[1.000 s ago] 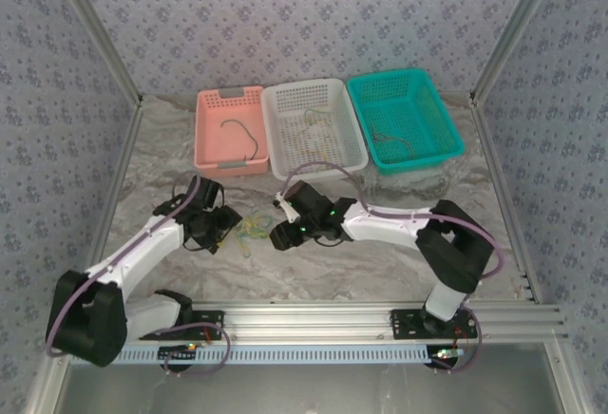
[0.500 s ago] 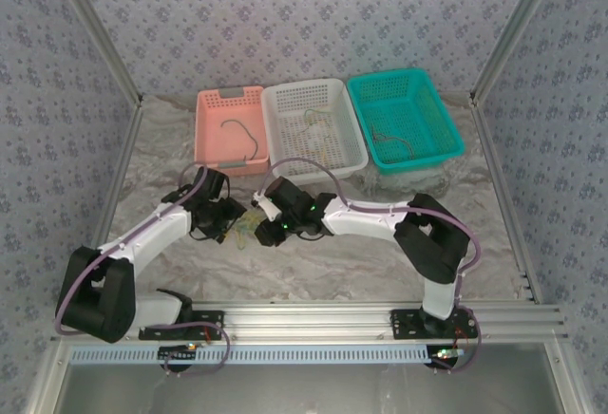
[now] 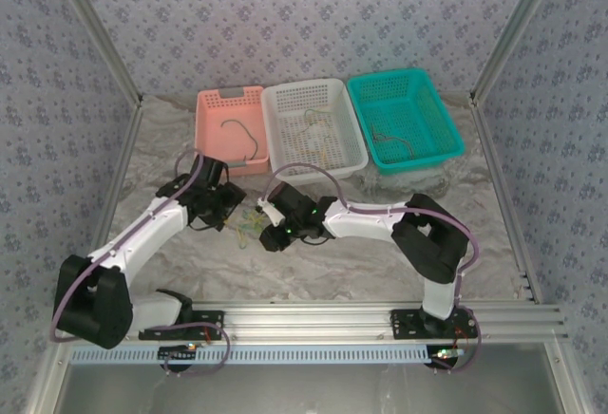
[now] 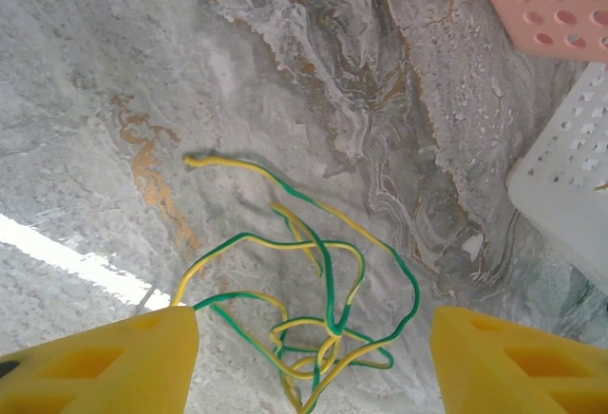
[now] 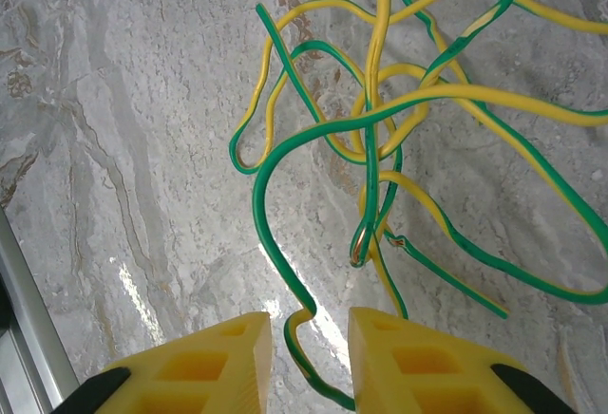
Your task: Untangle the cables
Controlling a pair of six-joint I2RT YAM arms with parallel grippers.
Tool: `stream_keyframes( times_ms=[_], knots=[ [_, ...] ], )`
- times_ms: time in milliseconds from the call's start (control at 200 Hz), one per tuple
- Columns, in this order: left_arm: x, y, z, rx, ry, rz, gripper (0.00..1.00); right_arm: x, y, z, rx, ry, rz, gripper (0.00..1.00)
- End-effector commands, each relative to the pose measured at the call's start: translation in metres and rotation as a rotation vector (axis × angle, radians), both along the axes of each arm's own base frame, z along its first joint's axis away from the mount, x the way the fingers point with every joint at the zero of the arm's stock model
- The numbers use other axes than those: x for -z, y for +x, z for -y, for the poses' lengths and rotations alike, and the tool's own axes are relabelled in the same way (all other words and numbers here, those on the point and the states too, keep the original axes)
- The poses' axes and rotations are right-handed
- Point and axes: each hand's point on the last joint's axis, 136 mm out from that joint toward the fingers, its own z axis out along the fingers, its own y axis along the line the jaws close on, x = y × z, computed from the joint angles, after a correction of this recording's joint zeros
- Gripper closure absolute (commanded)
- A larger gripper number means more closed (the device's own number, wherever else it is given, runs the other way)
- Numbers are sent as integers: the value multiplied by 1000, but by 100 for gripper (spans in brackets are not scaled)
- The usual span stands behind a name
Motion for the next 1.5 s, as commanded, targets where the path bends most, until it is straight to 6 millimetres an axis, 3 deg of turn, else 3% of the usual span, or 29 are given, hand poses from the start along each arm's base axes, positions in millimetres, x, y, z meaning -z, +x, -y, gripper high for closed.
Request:
stream_keyframes(
  times_ms=[0, 110, 290, 340, 425, 460, 655, 790, 1184, 1389, 1494],
  knots=[
    [4, 4, 5, -9, 13, -30, 37, 5, -5, 2, -12, -30, -15, 68],
    [15, 7, 11, -4, 21, -51, 42, 8, -6, 3, -8, -35, -18, 68],
    [31, 17, 21, 0, 30, -69, 54, 7, -3, 0, -2, -33, -17, 94],
    [36, 19, 23, 3, 38, -73, 64, 5, -3, 1, 2, -35, -10, 100],
    [39, 21, 20, -4, 68, -69, 93, -1, 0, 7, 25, -34, 1, 100],
    [40, 20, 16, -9, 87, -72, 100, -6, 2, 12, 42, -25, 8, 100],
    [30, 15, -6, -34, 155, -35, 100, -44, 17, 50, 171, 76, 15, 100],
    [26, 8, -23, -62, 173, -30, 100, -72, 24, 88, 254, 121, 28, 100],
    [11, -12, -55, -74, 233, -2, 100, -140, 65, 234, 673, 308, 73, 100],
    [10, -19, -62, -76, 260, -15, 100, -162, 71, 275, 783, 341, 119, 100],
    [11, -21, -62, -70, 259, -14, 100, -175, 73, 285, 812, 371, 138, 100]
  ],
)
